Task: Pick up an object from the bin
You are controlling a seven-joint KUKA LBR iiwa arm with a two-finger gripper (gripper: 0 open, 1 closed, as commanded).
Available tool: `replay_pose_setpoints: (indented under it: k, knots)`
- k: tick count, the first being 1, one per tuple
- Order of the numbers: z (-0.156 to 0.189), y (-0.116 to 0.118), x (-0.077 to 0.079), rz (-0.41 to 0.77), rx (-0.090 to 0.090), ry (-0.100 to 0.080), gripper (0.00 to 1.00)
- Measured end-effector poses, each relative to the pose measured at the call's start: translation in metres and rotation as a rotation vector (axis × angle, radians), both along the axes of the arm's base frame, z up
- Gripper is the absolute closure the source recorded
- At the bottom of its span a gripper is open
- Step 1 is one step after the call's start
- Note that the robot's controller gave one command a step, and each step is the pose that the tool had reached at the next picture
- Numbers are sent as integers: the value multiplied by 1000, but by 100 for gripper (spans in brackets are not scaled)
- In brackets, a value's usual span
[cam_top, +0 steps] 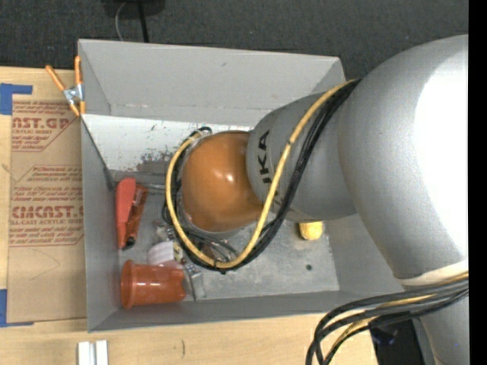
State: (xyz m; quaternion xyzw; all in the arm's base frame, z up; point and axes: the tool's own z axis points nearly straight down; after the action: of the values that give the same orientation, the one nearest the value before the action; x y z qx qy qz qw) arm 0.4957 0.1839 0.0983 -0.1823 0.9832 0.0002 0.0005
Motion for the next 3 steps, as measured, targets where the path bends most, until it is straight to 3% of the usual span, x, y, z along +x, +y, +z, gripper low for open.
replay_pose_setpoints:
  k: [1,2,3]
  knots:
    - [-22,1,8,222,7,-23,100]
    - [-23,1,8,222,8,-23,100]
    - [18,0,3,218,3,-5,100]
